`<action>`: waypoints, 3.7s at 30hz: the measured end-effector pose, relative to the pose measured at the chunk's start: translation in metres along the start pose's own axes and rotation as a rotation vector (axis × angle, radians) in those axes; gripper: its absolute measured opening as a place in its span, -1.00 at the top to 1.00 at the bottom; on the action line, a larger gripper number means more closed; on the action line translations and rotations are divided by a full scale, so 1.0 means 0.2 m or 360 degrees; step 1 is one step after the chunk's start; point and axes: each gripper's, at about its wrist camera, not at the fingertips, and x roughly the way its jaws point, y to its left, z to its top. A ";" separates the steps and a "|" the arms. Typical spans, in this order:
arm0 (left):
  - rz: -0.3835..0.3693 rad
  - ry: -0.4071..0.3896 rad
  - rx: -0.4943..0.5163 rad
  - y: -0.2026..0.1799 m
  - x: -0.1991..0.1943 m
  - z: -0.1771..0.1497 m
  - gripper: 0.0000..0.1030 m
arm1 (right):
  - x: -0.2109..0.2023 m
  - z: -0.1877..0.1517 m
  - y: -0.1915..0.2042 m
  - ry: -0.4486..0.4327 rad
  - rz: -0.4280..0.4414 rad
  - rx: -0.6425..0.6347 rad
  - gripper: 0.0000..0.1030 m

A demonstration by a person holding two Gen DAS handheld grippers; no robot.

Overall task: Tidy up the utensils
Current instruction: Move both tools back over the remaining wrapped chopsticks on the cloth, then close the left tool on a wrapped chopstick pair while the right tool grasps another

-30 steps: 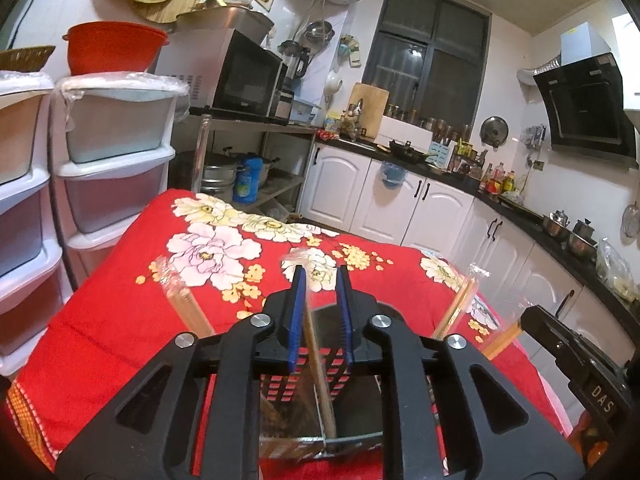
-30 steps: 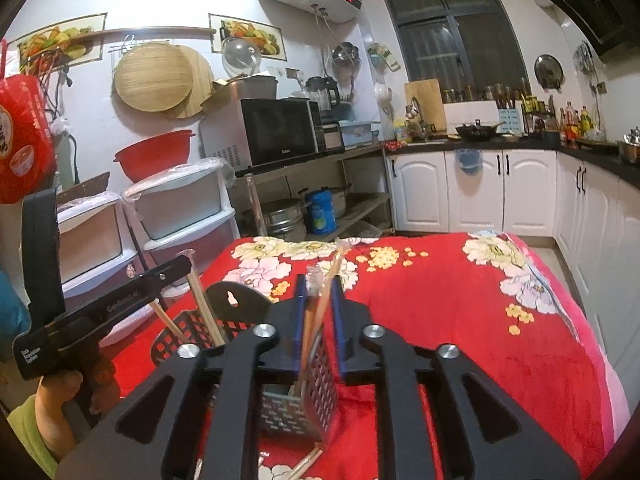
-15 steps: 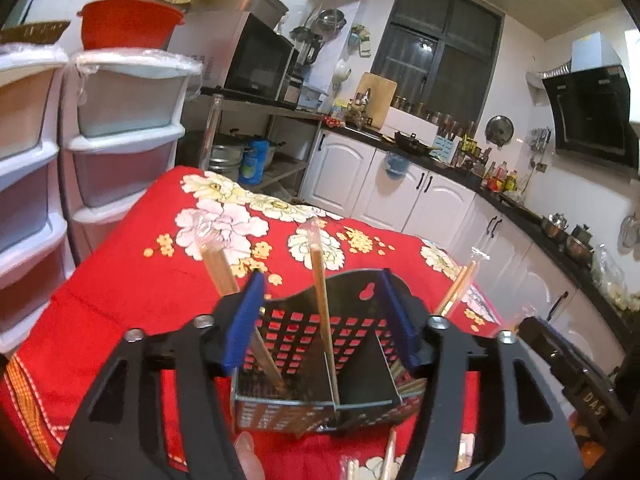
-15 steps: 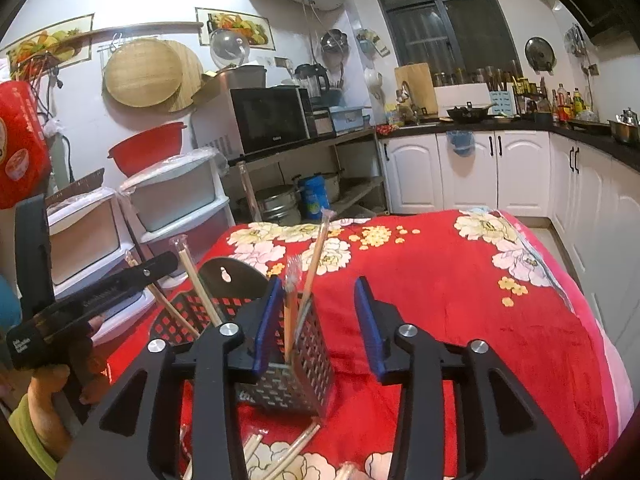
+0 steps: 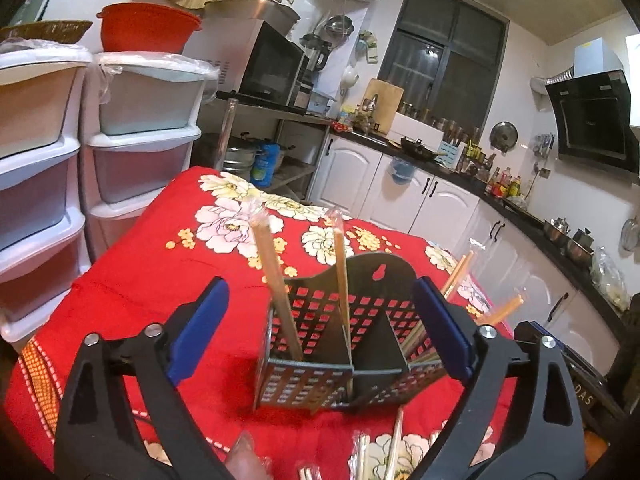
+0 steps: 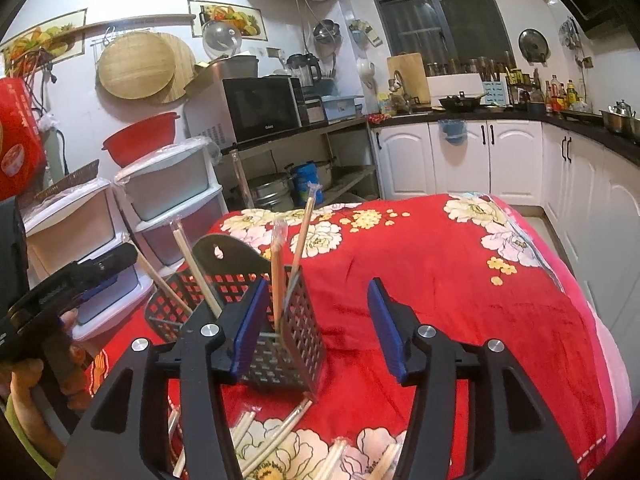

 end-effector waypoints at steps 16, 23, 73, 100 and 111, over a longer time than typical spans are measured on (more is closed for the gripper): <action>0.0012 0.0086 -0.0053 0.13 -0.09 -0.13 -0.77 | -0.07 -0.11 0.02 0.0069 0.0000 -0.0028 -0.06; 0.0026 0.0120 -0.0045 0.15 -0.12 -0.18 -0.77 | -0.08 -0.15 0.05 0.0113 0.0006 -0.0061 -0.06; -0.0042 0.0657 -0.0046 0.30 -0.02 -0.62 -0.09 | 0.20 -0.43 0.17 0.0545 -0.0009 -0.0125 -0.10; 0.0024 0.0772 0.0052 0.24 0.13 -0.63 0.47 | 0.55 -0.50 0.13 0.0767 -0.0158 -0.0090 0.52; 0.0046 0.0816 0.0018 0.24 0.16 -0.60 0.77 | 0.51 -0.46 -0.02 0.0773 0.0043 0.0187 0.78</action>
